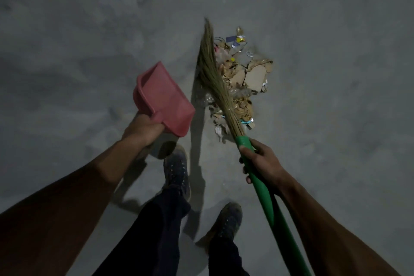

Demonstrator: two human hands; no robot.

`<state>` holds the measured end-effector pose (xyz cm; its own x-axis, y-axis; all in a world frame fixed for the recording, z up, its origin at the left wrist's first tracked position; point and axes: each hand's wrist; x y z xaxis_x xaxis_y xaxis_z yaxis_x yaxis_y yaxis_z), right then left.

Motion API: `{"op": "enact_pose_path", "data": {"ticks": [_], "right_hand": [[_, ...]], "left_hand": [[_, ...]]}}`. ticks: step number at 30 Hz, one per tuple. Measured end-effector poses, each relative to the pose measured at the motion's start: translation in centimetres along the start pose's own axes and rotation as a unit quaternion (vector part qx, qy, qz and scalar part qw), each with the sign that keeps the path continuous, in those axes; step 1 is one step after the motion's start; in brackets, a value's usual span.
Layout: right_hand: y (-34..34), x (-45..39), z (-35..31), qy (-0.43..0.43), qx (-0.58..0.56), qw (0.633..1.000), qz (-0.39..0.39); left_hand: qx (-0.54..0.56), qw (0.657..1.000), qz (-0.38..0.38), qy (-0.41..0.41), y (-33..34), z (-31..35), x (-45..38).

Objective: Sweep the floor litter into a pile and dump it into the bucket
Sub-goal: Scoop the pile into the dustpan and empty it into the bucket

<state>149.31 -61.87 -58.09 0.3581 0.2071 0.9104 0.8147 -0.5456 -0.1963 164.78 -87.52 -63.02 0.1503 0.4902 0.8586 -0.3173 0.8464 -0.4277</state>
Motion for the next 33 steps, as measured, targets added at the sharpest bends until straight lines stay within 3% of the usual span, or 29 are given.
{"op": "enact_pose_path", "data": {"ticks": [8,15,19,23,27,30,33], "right_hand": [[-6.4,1.7,3.8,-0.049,0.072,0.986,0.141],[-10.2,-5.1,4.0,-0.065,0.292,0.921,0.250],[-9.9,-7.9,2.5,0.010,0.340,0.913,0.226],[-7.9,-6.7,3.9,-0.031,0.461,0.870,0.173],[-7.8,-4.1,6.8,-0.079,0.411,0.887,0.197],[-9.6,-1.2,9.1,-0.090,0.294,0.932,0.194],[-11.0,2.1,11.0,-0.049,0.144,0.972,0.182]], "left_hand": [[0.101,0.995,-0.015,0.000,2.9,1.5,3.5],[0.116,0.992,-0.023,0.033,6.0,1.6,3.6],[0.119,0.992,-0.017,0.048,7.3,1.2,3.5],[0.110,0.992,-0.007,0.060,8.1,0.3,4.4],[0.102,0.992,0.010,0.068,8.7,-0.3,6.9],[0.098,0.992,0.023,0.073,9.2,-0.6,9.4],[0.102,0.992,0.031,0.065,9.4,-1.0,11.8]]}}
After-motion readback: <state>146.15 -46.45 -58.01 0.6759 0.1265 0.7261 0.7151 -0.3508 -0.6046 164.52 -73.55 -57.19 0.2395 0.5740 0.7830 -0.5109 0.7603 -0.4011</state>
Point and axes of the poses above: each hand's wrist, its own x-axis away from the middle knuckle, its own y-axis out of the palm, z = x × y, and after that the axes turned 6 degrees about x, right-handed
